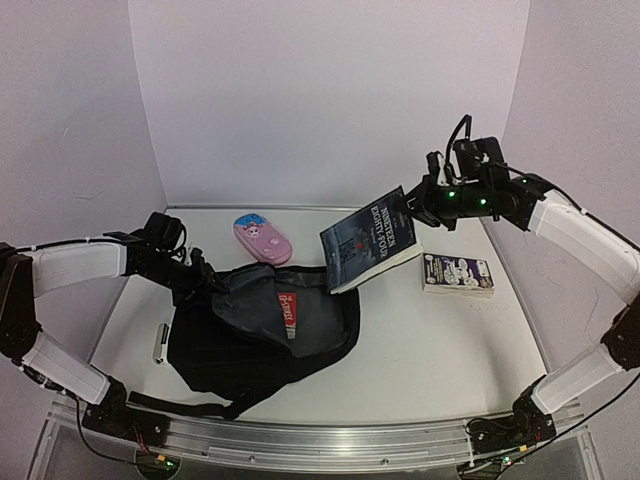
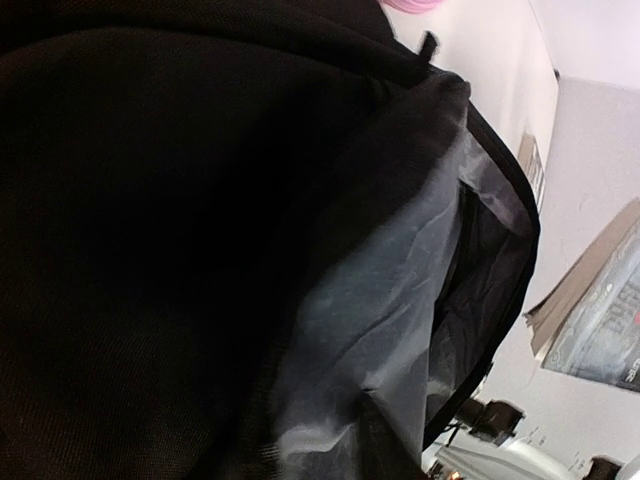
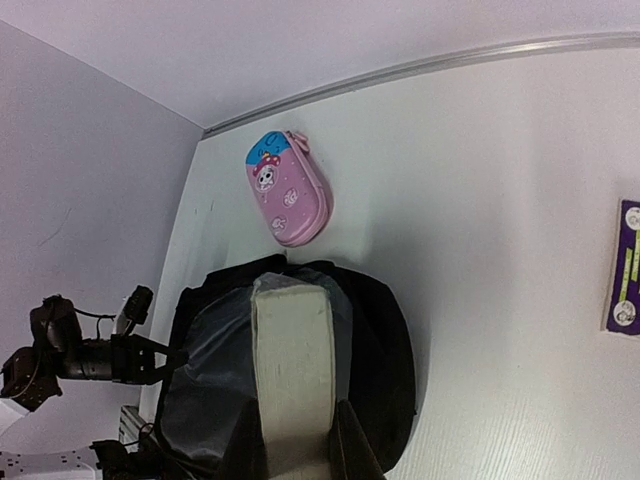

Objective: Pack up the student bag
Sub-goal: Place the book in the student bag.

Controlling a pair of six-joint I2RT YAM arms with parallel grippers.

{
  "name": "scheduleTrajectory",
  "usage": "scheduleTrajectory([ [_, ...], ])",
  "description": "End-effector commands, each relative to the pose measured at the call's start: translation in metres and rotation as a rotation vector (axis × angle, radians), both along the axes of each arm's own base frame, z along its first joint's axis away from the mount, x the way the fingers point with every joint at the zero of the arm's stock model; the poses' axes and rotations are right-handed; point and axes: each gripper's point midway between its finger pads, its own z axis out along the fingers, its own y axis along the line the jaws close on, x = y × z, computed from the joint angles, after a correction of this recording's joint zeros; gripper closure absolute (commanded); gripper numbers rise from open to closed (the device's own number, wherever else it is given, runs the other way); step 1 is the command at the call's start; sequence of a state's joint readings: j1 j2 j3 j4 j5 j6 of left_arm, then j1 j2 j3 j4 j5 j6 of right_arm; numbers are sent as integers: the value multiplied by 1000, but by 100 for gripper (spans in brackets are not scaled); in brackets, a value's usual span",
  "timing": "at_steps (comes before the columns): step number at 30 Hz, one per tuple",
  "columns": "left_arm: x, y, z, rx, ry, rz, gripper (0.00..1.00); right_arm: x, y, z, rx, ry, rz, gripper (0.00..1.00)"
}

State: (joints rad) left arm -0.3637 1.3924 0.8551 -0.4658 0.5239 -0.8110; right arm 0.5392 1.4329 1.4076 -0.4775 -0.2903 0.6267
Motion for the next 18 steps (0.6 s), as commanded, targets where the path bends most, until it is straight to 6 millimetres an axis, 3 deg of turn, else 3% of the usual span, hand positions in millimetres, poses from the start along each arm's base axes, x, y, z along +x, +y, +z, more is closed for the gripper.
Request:
scheduleTrajectory([
  [1,15,-15,24,-96,-100,-32,85,-4,16,57,258,-98,17,100],
  [3,20,-16,44,-110,-174,-47,98,-3,18,49,295,-69,3,100],
  [10,10,-31,147,-245,-523,-218,100,6,28,33,457,-19,-37,100],
  [13,5,-33,163,-250,-554,-260,100,7,37,31,518,-7,-32,100],
  [18,5,-36,165,-264,-545,-282,100,3,65,21,573,33,-5,100],
])
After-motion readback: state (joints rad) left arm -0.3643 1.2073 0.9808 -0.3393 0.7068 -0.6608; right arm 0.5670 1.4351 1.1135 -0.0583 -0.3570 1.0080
